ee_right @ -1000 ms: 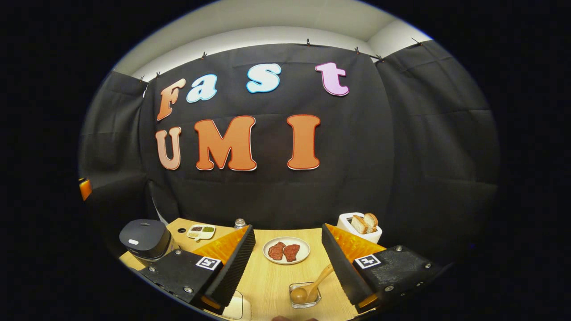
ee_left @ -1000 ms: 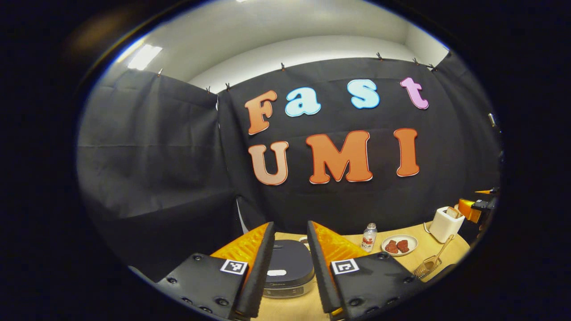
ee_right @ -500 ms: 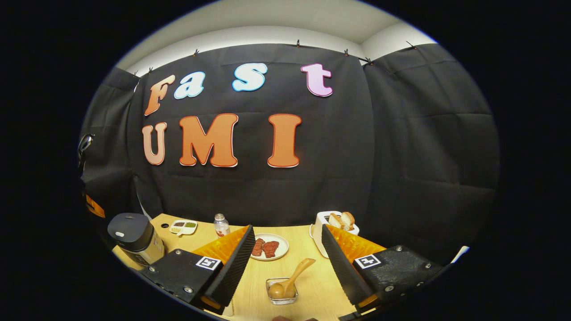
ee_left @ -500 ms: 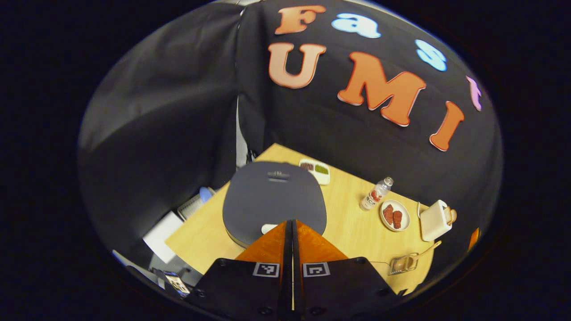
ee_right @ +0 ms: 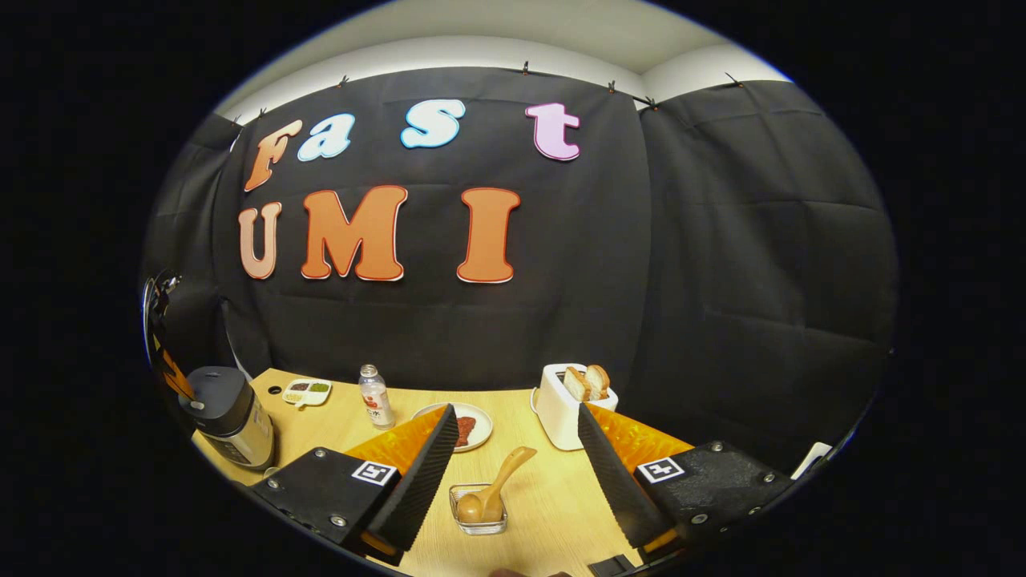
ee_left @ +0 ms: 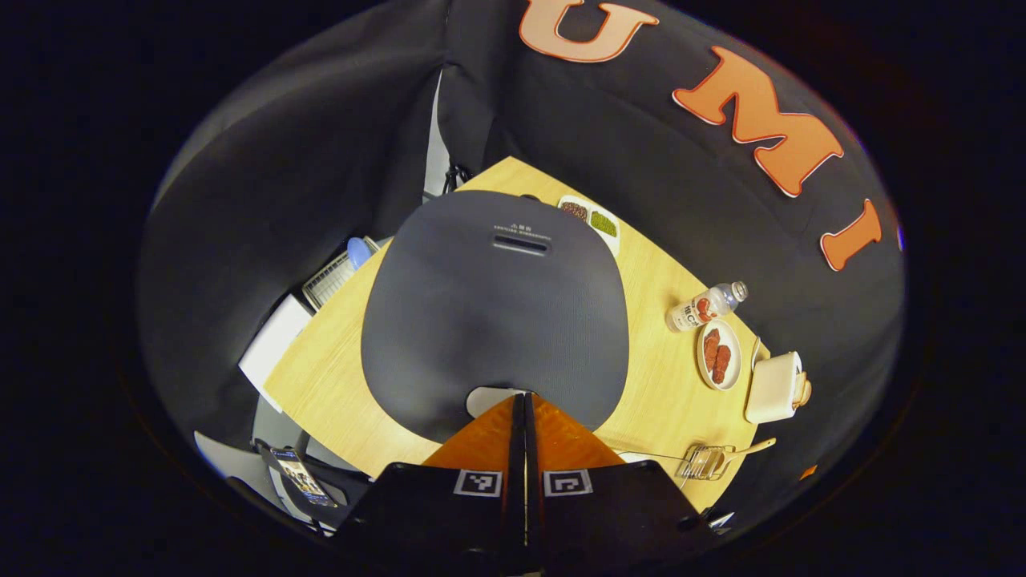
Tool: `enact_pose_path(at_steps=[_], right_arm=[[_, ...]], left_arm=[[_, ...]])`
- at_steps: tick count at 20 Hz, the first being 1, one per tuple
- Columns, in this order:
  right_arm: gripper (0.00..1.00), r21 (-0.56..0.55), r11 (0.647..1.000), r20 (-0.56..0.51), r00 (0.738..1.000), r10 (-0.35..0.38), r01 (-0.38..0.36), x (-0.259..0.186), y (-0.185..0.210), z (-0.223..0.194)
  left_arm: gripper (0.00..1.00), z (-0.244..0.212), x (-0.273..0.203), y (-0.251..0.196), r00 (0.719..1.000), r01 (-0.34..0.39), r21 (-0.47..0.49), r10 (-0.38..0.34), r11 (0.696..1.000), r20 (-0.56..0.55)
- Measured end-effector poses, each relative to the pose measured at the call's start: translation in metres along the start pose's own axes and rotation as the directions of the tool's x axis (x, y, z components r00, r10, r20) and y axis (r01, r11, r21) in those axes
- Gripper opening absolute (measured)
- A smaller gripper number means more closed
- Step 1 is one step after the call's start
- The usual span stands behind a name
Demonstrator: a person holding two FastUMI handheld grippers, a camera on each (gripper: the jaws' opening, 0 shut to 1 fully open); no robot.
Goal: Close the left gripper, press the button to open the rice cooker; take a wooden spoon from the chopstick holder with the right hand, scoop a spoonful of rice and pour it into the rice cooker, then put the wooden spoon back into the chopstick holder.
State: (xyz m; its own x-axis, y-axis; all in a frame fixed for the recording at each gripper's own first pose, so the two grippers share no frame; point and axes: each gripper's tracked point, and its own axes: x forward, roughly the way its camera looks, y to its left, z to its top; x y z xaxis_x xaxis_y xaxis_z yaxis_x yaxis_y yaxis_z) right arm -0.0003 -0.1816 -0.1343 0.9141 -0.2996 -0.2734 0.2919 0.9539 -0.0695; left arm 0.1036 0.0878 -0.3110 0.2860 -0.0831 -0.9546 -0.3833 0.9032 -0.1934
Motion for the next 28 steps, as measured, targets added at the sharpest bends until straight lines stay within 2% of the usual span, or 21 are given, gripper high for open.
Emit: enact_pose_path(at_steps=[2, 3, 5, 6, 9, 11, 13, 16, 19, 21, 23, 25, 26, 28], right_arm=[[0.94, -0.003, 1.000, -0.005, 1.000, -0.011, 0.011, 0.000, -0.002, -0.002], [0.94, -0.005, 1.000, -0.010, 1.000, -0.016, 0.016, 0.001, -0.003, -0.004], [0.94, -0.009, 1.000, -0.020, 1.000, -0.019, 0.019, 0.003, 0.000, -0.010], [0.94, -0.007, 1.000, -0.031, 0.999, -0.019, 0.019, 0.004, 0.002, -0.014], [0.94, 0.018, 1.000, -0.072, 0.997, 0.019, -0.018, 0.006, 0.014, -0.026], [0.94, 0.009, 1.000, -0.092, 0.995, 0.027, -0.026, 0.009, 0.014, -0.033], [0.94, 0.014, 1.000, -0.114, 0.993, 0.028, -0.026, 0.013, 0.011, -0.038], [0.94, 0.037, 0.999, -0.138, 0.990, 0.027, -0.022, 0.014, 0.009, -0.049], [0.94, 0.046, 0.998, -0.154, 0.987, 0.044, -0.037, 0.016, 0.013, -0.056], [0.94, 0.050, 0.998, -0.163, 0.985, 0.055, -0.047, 0.018, 0.014, -0.061], [0.94, 0.058, 0.997, -0.181, 0.981, 0.066, -0.056, 0.024, 0.014, -0.067], [0.94, 0.070, 0.995, -0.206, 0.975, 0.080, -0.067, 0.030, 0.014, -0.077], [0.94, 0.075, 0.995, -0.223, 0.971, 0.084, -0.069, 0.034, 0.014, -0.083], [0.94, 0.091, 0.993, -0.261, 0.961, 0.092, -0.070, 0.042, 0.011, -0.098]], left_arm=[[0.05, -0.003, 0.010, 0.002, 1.000, -0.002, -0.013, 0.001, 1.000, -0.032], [0.06, 0.001, 0.009, 0.000, 1.000, 0.001, -0.015, -0.001, 1.000, -0.010], [0.06, -0.003, 0.015, 0.003, 1.000, -0.008, 0.015, 0.008, 1.000, -0.022], [0.06, -0.001, 0.014, 0.006, 1.000, -0.011, 0.040, 0.011, 0.999, 0.013], [0.06, -0.003, 0.007, 0.001, 1.000, 0.016, 0.044, -0.016, 0.999, 0.007], [0.06, 0.003, -0.004, -0.001, 0.997, 0.030, 0.069, -0.035, 0.997, 0.068], [0.06, 0.021, -0.019, -0.006, 0.981, 0.076, 0.091, -0.091, 0.993, 0.171], [0.06, 0.050, -0.058, -0.014, 0.926, 0.101, 0.136, -0.143, 0.986, 0.350], [0.05, 0.073, -0.094, -0.016, 0.861, 0.027, 0.181, -0.115, 0.983, 0.495], [0.06, 0.081, -0.118, -0.019, 0.809, -0.019, 0.202, -0.104, 0.979, 0.579], [0.06, 0.077, -0.138, -0.023, 0.772, -0.034, 0.210, -0.108, 0.977, 0.627], [0.05, 0.065, -0.160, -0.026, 0.722, -0.067, 0.235, -0.116, 0.970, 0.682], [0.00, 0.056, -0.169, -0.029, 0.697, -0.087, 0.259, -0.127, 0.962, 0.705], [0.05, 0.038, -0.185, -0.040, 0.653, -0.117, 0.305, -0.158, 0.945, 0.741]])
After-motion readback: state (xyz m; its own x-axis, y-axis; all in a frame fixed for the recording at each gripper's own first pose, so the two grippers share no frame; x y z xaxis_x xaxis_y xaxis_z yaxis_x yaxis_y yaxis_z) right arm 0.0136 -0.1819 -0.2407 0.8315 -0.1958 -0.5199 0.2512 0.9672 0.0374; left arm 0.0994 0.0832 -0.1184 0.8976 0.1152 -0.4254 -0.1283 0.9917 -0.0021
